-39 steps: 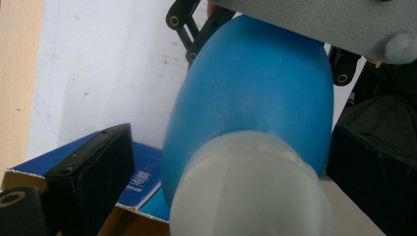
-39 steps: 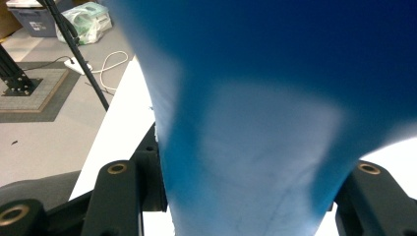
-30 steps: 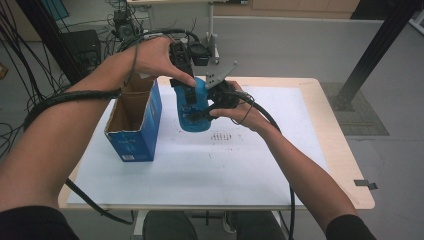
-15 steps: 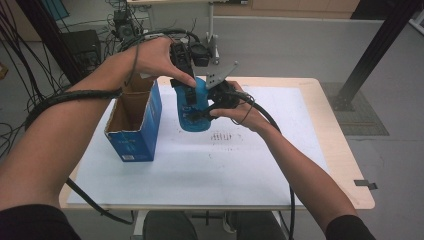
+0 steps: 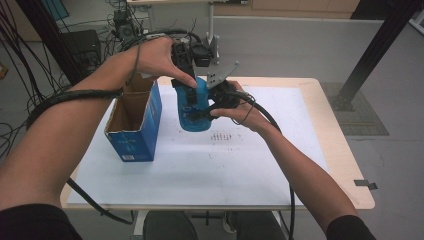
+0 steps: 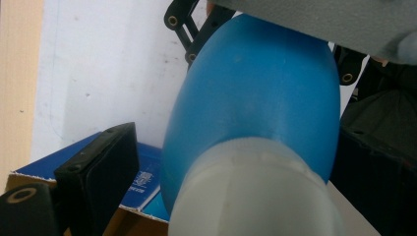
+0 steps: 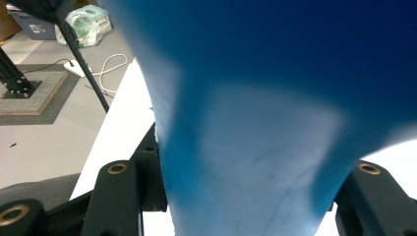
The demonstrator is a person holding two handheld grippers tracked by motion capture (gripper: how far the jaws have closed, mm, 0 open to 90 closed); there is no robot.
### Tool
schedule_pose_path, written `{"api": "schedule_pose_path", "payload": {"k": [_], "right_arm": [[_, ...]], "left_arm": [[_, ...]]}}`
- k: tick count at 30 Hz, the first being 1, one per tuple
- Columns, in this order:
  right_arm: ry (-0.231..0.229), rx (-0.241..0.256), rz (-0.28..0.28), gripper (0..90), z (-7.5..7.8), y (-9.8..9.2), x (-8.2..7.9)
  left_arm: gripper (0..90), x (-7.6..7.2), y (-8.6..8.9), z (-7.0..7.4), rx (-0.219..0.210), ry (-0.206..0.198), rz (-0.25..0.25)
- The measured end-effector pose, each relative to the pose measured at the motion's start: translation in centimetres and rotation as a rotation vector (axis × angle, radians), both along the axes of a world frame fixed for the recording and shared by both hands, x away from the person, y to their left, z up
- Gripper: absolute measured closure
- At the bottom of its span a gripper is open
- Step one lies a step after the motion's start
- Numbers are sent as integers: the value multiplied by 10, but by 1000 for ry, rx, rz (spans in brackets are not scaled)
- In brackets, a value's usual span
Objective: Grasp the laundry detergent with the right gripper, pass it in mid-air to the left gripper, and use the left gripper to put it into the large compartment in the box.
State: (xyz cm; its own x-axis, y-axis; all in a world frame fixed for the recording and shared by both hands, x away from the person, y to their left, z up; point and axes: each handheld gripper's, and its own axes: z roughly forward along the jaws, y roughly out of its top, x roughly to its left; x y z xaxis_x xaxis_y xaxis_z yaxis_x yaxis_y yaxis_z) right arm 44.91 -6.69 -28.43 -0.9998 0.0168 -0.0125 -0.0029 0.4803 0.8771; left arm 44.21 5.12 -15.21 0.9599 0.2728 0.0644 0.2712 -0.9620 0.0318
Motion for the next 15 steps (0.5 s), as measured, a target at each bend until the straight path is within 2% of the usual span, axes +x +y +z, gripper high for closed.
{"api": "schedule_pose_path", "payload": {"k": [6,15], "right_arm": [[0,1,1,427,0,0,0],[-11,-1,3,427,0,1,0]], "left_arm": [[107,0,0,0,7,-3,-4],[247,-1,-1,-3,14,-9,-14]]}}
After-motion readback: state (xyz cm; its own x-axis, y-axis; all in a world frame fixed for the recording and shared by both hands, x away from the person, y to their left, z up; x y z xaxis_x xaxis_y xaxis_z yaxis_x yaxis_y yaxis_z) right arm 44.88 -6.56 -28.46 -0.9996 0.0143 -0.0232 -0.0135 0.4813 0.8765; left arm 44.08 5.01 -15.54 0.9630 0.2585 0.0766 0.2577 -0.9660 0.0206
